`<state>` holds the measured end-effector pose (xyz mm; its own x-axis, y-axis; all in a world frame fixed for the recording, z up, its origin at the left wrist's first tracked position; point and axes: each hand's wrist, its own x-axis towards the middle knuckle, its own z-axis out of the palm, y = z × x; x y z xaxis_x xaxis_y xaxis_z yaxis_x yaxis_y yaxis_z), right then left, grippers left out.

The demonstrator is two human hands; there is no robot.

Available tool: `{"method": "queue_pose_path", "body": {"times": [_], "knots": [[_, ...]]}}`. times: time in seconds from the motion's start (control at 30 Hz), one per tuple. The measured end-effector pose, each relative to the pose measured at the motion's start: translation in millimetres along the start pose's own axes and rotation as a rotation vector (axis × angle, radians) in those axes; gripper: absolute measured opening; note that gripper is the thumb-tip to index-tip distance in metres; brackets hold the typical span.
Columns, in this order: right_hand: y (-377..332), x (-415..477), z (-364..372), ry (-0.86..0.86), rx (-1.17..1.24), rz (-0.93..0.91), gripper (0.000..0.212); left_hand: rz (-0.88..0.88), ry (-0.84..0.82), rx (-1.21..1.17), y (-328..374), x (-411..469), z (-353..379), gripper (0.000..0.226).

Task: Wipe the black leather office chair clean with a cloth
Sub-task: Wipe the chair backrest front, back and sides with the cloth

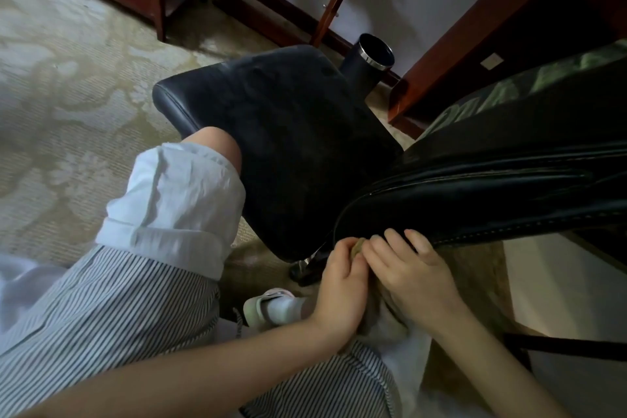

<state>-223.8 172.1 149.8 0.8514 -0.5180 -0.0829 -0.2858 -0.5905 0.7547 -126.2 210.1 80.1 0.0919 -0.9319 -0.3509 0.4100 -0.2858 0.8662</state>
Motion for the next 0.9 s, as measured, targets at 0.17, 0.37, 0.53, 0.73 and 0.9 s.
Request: {"method": "queue_pose_path", "body": {"times": [0.17,0.37,0.53,0.73,0.9], "knots": [[9.8,-10.0,-10.5,0.026,-0.002,-0.001,0.037,0.093,0.067,0.135,-17.2,3.1,-6.1,0.021],[48.6,-29.4,-26.0,0.019,-0.072,0.033,0.041,-0.145,0.195,0.21,-41.2,13.6,-13.2,0.024],[61.3,-27.2,-30.1,0.079,-0.163,0.084,0.034,-0.092,0.175,0.146,-30.1,3.6,0.9,0.018],[58.8,-23.4,-27.0,0.175,-0.145,0.106,0.028,0.095,0.177,0.098,-2.4,-15.3,24.3,0.025],[65.7,-25.8,-24.2,0.169,-0.162,0.054,0.029,0.211,0.14,0.078,23.5,-24.8,37.0,0.025]]}}
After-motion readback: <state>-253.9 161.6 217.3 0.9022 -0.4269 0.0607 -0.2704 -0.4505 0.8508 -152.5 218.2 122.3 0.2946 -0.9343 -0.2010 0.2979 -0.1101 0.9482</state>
